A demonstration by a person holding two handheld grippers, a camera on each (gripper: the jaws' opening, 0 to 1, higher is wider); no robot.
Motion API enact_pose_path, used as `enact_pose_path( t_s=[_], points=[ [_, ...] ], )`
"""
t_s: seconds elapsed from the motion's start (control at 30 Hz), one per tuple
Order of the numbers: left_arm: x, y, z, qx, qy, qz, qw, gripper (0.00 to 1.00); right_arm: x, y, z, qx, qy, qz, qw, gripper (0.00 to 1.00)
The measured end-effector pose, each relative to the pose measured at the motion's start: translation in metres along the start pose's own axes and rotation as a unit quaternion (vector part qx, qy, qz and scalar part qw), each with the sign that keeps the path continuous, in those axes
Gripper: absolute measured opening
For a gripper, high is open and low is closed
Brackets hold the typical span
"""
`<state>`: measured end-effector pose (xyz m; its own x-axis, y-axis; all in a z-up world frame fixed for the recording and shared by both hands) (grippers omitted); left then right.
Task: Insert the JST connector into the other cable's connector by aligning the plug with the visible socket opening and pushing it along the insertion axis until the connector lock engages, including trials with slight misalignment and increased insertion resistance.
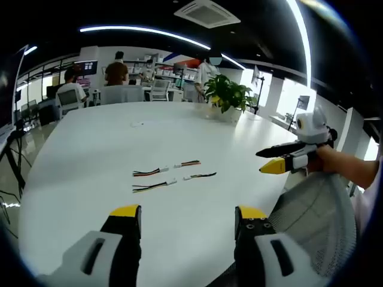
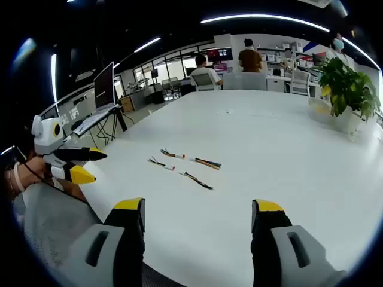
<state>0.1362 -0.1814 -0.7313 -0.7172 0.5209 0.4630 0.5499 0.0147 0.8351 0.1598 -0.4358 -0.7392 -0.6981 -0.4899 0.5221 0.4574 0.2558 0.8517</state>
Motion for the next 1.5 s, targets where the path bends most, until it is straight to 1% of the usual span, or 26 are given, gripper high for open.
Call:
enact_pose_path(
  t_s=[0.1,0.2,0.3,0.47,0.57,0.73,0.9,1.03,1.17,1.27,1.5],
  points=[
    [0.003,-0.001,0.000,0.012,0.002,-0.001,0.9999,0.60,0.001,-0.001,0.001,-0.003,0.003,0.001,1.0000,0.71],
    [0.005,-0.002,0.002,0.014,0.008,-0.003,0.9999,0.60,0.002,-0.001,0.003,0.005,0.001,-0.001,1.0000,0.70],
    [0.005,-0.006,0.002,0.016,0.011,0.006,0.9998,0.59,0.004,0.001,0.003,0.010,-0.003,-0.008,0.9999,0.68],
    [0.006,-0.007,0.002,0.011,0.010,0.004,0.9999,0.59,0.005,-0.004,0.004,-0.002,-0.001,0.001,1.0000,0.68],
    [0.007,-0.007,0.003,0.014,0.013,0.003,0.9998,0.59,0.006,-0.004,0.004,-0.001,-0.005,0.001,1.0000,0.67],
    [0.009,-0.007,0.003,0.013,0.013,0.000,0.9998,0.58,0.005,-0.007,0.005,0.002,-0.004,0.010,0.9999,0.67],
    [0.009,-0.006,0.005,0.008,0.020,0.000,0.9998,0.58,0.004,-0.009,0.006,0.010,-0.001,0.019,0.9998,0.66],
    [0.009,-0.006,0.004,0.010,0.018,-0.002,0.9998,0.58,0.003,-0.010,0.006,0.013,0.000,0.025,0.9996,0.66],
    [0.009,-0.007,0.004,0.009,0.017,0.003,0.9998,0.58,0.003,-0.010,0.006,0.013,-0.002,0.026,0.9996,0.66],
    [0.008,-0.009,0.004,0.009,0.017,0.011,0.9997,0.58,0.003,-0.010,0.006,0.014,0.000,0.026,0.9996,0.66],
    [0.007,-0.009,0.003,0.006,0.016,0.018,0.9997,0.58,0.002,-0.011,0.007,0.013,0.005,0.030,0.9995,0.66]
  ],
)
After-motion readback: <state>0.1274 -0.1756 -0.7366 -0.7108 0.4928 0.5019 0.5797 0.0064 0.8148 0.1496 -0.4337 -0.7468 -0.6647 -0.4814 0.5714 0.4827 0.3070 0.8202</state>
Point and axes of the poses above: the point that each gripper's makers call its tool centre point, and the gripper's own axes: x roughly backward along the fingers, z roughly to its left, y roughly out of its top, the point moved 5 cm from there along x, roughly backward along the fingers, and after that the axes turned 9 degrees about x, right-handed, at the moved point
